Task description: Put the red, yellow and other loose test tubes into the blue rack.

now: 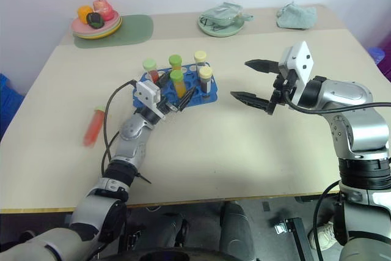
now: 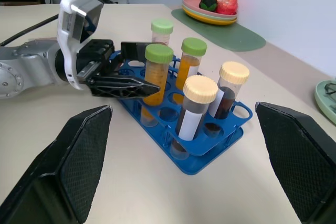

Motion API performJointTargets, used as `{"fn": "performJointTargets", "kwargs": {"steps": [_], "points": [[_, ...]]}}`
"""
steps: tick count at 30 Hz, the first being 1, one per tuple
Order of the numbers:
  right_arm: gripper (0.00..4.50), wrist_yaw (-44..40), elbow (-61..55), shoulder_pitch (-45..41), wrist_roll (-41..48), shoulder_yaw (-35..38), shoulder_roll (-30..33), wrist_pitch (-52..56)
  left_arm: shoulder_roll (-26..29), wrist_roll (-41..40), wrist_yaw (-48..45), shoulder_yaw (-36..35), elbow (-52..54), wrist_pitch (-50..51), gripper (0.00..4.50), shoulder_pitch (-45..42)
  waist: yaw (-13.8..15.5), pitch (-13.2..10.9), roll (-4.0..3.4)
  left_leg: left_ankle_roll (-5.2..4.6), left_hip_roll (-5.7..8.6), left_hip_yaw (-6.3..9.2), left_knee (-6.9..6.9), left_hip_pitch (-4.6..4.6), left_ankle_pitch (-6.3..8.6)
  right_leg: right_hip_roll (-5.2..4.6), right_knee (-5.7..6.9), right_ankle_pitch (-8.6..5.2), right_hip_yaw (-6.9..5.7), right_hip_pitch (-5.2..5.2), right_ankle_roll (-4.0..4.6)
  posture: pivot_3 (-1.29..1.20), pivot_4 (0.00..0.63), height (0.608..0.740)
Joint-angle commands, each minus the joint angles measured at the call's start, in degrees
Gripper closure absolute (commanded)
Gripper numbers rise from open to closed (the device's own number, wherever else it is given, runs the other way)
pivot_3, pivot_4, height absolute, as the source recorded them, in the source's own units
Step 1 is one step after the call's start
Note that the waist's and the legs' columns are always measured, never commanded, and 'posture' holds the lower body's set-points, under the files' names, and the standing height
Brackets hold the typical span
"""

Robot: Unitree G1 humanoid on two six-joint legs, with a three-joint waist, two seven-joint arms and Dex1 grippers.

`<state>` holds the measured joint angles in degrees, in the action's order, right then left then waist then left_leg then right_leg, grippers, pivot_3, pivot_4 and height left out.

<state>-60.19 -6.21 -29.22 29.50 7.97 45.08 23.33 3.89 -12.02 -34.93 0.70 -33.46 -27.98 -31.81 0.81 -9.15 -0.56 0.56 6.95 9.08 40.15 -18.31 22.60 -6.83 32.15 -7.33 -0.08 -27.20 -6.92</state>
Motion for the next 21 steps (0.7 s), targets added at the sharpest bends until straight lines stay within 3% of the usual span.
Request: {"fn": "performJointTargets", "kwargs": {"steps": [1, 6, 11, 21], "points": [[0.00, -0.5, -0.2, -1.3, 0.0, 0.7, 0.3, -1.5, 1.3, -2.0, -1.2, -0.5, 7.5, 1.7, 0.05, 2.3, 0.0, 0.0, 0.00, 0.00, 0.00, 0.00, 0.00, 0.00, 0.00, 0.00, 0.00, 0.00, 0.00, 0.00, 0.00, 0.00, 0.150, 0.740], [0.00, -2.5, 1.8, -1.2, 0.1, 0.5, 0.7, -2.3, 7.6, -4.0, 0.0, -1.4, 26.9, 14.3, 0.05, 10.9, -0.1, 0.0, -0.02, 0.00, -0.09, 0.00, -0.03, 0.00, 0.00, 0.05, 0.02, 0.00, 0.03, -0.05, 0.00, 0.00, 0.150, 0.740], [0.00, -6.3, 1.8, 0.1, 2.1, 0.3, 1.1, -0.8, 15.8, -6.1, 5.1, -8.5, 40.1, 25.4, 0.05, 15.7, 0.0, 0.0, -0.02, -0.01, -0.09, 0.01, -0.02, 0.00, 0.00, 0.05, 0.03, 0.00, 0.03, -0.04, 0.01, 0.00, 0.150, 0.740], [0.00, -13.9, -1.7, 3.4, 3.5, -1.6, 1.1, -1.8, 36.4, -14.0, 10.5, -19.1, 58.0, 67.0, 0.05, 20.1, -0.1, 0.0, -0.03, -0.03, -0.11, 0.15, -0.05, 0.03, 0.03, 0.11, 0.07, 0.00, 0.03, -0.04, 0.02, 0.00, 0.150, 0.740]]}}
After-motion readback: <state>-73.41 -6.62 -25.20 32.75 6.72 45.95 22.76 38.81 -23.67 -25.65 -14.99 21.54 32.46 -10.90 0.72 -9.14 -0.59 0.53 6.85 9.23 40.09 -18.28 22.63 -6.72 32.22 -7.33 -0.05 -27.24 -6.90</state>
